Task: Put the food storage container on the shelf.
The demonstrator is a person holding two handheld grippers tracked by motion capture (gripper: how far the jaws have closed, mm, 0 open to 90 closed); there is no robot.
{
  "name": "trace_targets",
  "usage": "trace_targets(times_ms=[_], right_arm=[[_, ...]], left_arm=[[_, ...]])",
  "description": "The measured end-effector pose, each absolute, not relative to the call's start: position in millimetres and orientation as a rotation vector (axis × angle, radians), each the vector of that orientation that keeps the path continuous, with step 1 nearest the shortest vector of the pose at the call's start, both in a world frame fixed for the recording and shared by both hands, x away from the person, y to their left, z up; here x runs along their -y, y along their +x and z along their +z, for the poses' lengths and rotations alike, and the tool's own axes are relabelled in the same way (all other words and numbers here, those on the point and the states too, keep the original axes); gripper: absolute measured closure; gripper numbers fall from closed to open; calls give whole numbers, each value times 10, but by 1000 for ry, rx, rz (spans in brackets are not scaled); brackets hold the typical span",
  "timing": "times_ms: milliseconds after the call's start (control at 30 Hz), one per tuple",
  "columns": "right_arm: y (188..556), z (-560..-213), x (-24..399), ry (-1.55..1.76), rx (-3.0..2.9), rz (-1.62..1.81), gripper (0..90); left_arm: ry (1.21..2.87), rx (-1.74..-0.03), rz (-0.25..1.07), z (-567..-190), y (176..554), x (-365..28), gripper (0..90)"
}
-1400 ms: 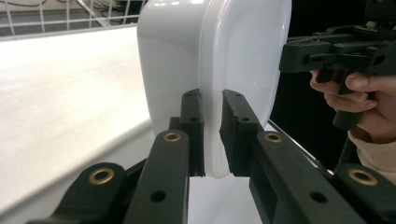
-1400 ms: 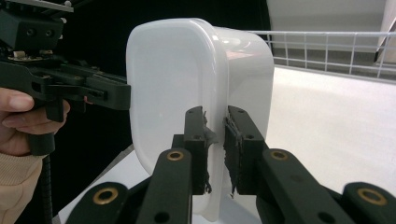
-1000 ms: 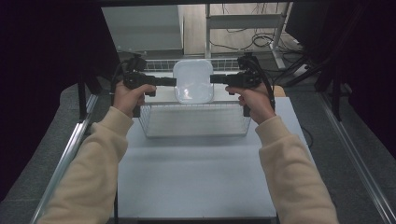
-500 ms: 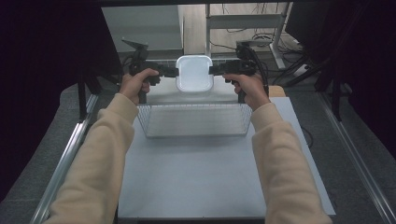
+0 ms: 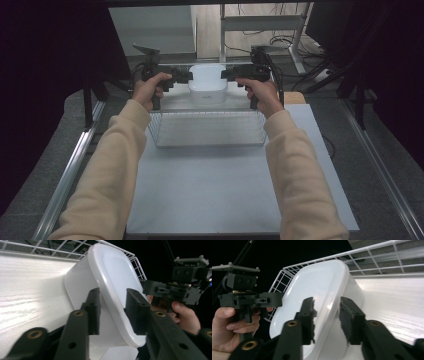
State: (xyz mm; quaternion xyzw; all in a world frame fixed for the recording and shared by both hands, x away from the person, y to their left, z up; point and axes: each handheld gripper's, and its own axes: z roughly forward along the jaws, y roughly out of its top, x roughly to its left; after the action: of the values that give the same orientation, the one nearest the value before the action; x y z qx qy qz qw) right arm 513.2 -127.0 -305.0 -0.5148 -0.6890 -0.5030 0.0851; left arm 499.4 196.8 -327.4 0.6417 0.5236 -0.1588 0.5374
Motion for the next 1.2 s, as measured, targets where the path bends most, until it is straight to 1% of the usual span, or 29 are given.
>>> trace_targets(times_ms=[67, 100, 133, 167, 267, 300, 333, 367, 400, 433, 467, 500, 567, 667, 767, 1000, 1200], right_arm=[[5095, -3021, 1259, -1525, 2068, -1536, 476], [5063, -2993, 1253, -1520, 2093, -1563, 443], [4977, -2929, 1253, -1495, 2157, -1604, 384], [4977, -2929, 1253, -1495, 2157, -1604, 384], [4805, -2851, 1276, -1433, 2260, -1642, 335], [4749, -2840, 1290, -1415, 2287, -1662, 330], [4598, -2835, 1336, -1374, 2347, -1696, 313], [4598, -2835, 1336, -1374, 2347, -1696, 313], [4448, -2869, 1395, -1339, 2397, -1712, 303], [4448, -2869, 1395, -1339, 2397, -1712, 303], [4278, -2946, 1476, -1300, 2447, -1723, 299], [4278, -2946, 1476, -1300, 2447, -1723, 299], [4129, -3045, 1558, -1264, 2481, -1732, 295], [3908, -3201, 1677, -1227, 2517, -1743, 291], [3670, -3407, 1818, -1190, 2540, -1762, 286], [3257, -3887, 2040, -1178, 2614, -1716, 282], [3052, -4207, 2157, -1205, 2633, -1659, 280]], left_arm=[[1533, -1246, -319, -3223, 4943, -1949, 513], [1542, -1244, -281, -3190, 4908, -1943, 477], [1561, -1233, -239, -3156, 4868, -1944, 405], [1580, -1224, -197, -3119, 4817, -1944, 405], [1610, -1189, -101, -3040, 4638, -1939, 338], [1631, -1172, -42, -3018, 4529, -1942, 324], [1648, -1159, -13, -3013, 4465, -1947, 307], [1665, -1149, 21, -3013, 4354, -1949, 307], [1673, -1142, 39, -3022, 4282, -1958, 291], [1682, -1128, 62, -3046, 4161, -1974, 291], [1687, -1115, 82, -3077, 4062, -1987, 279], [1700, -1103, 95, -3115, 3965, -2006, 279], [1721, -1089, 128, -3206, 3788, -2047, 269], [1741, -1069, 180, -3422, 3462, -2098, 266], [1772, -1057, 205, -3641, 3225, -2114, 264], [1826, -1074, 202, -4147, 2887, -2090, 260], [1887, -1090, 185, -4426, 2760, -2045, 260]])
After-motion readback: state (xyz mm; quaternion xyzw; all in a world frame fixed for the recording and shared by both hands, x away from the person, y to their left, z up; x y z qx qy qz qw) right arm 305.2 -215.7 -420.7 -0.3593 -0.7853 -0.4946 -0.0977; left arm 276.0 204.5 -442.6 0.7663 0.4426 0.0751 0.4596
